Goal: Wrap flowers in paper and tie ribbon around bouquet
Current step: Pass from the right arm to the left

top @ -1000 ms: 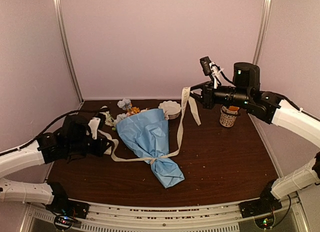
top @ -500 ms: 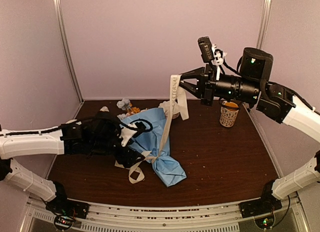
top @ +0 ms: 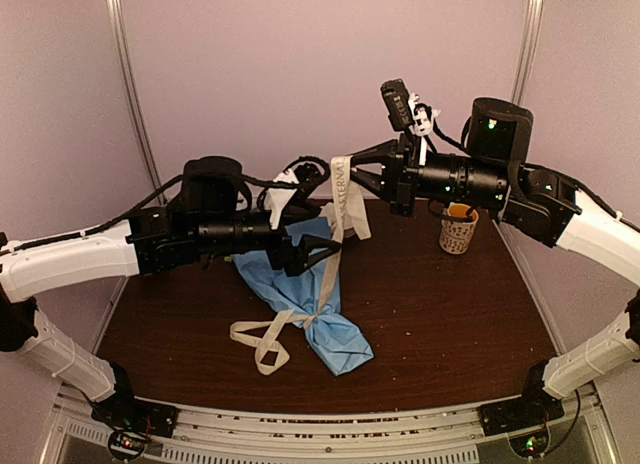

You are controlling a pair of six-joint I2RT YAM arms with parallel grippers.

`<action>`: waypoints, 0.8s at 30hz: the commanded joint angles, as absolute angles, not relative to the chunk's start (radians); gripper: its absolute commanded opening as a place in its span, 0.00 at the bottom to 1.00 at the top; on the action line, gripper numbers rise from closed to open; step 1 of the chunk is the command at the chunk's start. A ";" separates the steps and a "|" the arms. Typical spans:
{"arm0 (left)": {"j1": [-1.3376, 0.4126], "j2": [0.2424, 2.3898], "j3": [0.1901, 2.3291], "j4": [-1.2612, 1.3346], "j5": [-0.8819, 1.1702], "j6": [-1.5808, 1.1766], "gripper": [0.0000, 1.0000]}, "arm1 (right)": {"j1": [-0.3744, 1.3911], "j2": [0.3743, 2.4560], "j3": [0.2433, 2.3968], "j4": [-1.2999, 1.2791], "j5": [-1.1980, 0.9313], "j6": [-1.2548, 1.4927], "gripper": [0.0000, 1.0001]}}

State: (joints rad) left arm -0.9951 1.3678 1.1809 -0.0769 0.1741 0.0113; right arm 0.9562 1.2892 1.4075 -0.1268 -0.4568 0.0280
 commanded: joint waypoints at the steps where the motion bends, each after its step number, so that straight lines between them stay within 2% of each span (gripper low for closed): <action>1: -0.997 1.409 1.248 -0.011 0.273 0.041 0.82 | 0.964 1.278 1.417 -0.115 -0.452 0.017 0.00; 3: -0.997 1.418 1.257 -0.005 0.304 0.041 0.76 | 0.965 1.274 1.415 -0.119 -0.442 0.010 0.00; 6: -0.997 1.420 1.256 0.006 0.308 0.043 0.50 | 0.964 1.269 1.413 -0.130 -0.432 -0.005 0.00; 7: -0.997 1.420 1.258 0.011 0.310 0.043 0.45 | 0.964 1.269 1.412 -0.133 -0.428 -0.008 0.00; 11: -0.997 1.438 1.281 -0.005 0.356 0.049 0.40 | 0.963 1.273 1.400 -0.141 -0.412 -0.014 0.00; 13: -0.997 1.448 1.292 -0.018 0.375 0.051 0.24 | 0.964 1.276 1.393 -0.150 -0.397 -0.018 0.00; 15: -0.997 1.449 1.291 -0.014 0.374 0.043 0.00 | 0.962 1.278 1.386 -0.157 -0.394 -0.021 0.00; 19: -0.997 1.435 1.271 0.029 0.333 0.030 0.00 | 0.951 1.284 1.358 -0.192 -0.363 -0.020 0.02; 22: -0.997 1.421 1.252 0.052 0.239 0.015 0.00 | 0.921 1.311 1.326 -0.261 -0.354 0.000 0.19; 24: -0.997 1.410 1.237 0.062 0.154 0.005 0.00 | 0.882 1.315 1.263 -0.287 -0.381 0.029 0.24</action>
